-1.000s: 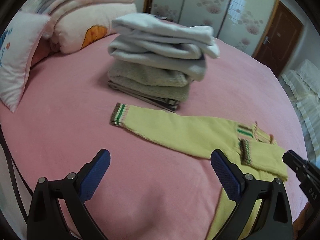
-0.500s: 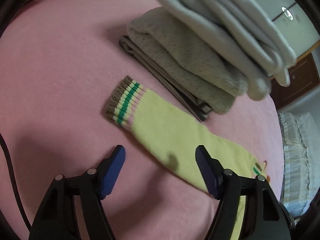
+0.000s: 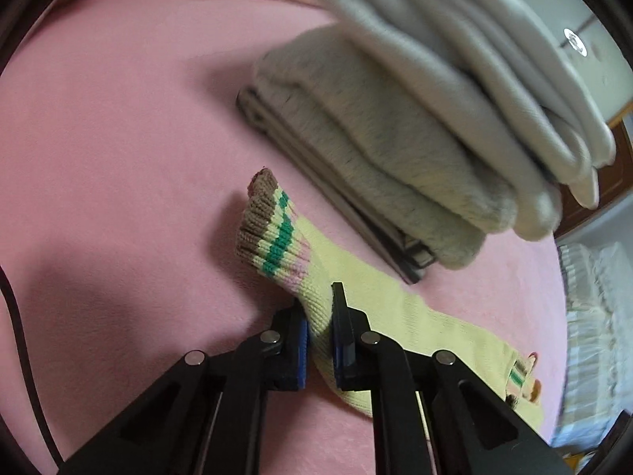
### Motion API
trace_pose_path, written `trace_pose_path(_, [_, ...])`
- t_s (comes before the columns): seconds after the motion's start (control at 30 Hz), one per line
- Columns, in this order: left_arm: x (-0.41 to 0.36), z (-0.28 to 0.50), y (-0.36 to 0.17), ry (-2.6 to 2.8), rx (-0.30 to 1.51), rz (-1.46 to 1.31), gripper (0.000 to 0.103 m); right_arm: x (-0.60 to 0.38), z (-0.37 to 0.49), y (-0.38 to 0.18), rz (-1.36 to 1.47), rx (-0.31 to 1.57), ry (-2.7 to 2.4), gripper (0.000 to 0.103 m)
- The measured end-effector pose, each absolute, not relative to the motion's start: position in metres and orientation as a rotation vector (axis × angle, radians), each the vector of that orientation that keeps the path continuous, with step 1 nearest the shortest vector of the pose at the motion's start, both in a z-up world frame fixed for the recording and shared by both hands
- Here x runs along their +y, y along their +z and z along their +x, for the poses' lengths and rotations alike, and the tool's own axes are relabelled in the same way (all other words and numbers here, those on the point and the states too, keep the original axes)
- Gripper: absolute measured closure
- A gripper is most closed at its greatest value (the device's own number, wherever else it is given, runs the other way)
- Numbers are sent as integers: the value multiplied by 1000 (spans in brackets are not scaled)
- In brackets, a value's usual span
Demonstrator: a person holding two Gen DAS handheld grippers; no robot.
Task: Fold small clothes
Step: 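Fold the sleeve across the cardigan front with the left tool and release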
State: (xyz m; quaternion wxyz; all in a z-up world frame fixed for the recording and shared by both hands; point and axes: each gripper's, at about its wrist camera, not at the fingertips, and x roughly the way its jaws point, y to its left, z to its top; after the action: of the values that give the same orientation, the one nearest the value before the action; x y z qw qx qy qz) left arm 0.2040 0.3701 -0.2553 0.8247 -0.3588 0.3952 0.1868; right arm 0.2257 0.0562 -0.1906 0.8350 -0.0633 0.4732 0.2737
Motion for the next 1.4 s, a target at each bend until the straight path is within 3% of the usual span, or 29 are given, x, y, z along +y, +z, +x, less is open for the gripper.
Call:
trace_pose_path(0.4, [259, 219, -153, 173, 708, -610, 96, -14, 222, -160, -53, 957, 491, 83])
trace_pose_path(0.63, [171, 237, -123, -8, 725, -511, 96, -81, 213, -149, -2, 929, 402, 83])
trace_pose_path(0.97, [73, 261, -149, -135, 854, -436, 96, -166, 206, -163, 75, 959, 292, 83])
trace_pose_path(1.23, [18, 273, -218, -154, 1008, -296, 95, -202, 205, -175, 116, 981, 252, 83])
trace_pose_path(1.3, [11, 272, -229, -147, 1034, -252, 86, -207, 206, -178, 120, 986, 248, 83])
trace_pose_path(1.37, [4, 270, -232, -144, 1037, -233, 58, -211, 206, -180, 125, 992, 243, 83])
trace_pose_path(1.4, [3, 268, -232, -145, 1030, -227, 51, -212, 205, -180, 129, 994, 242, 83])
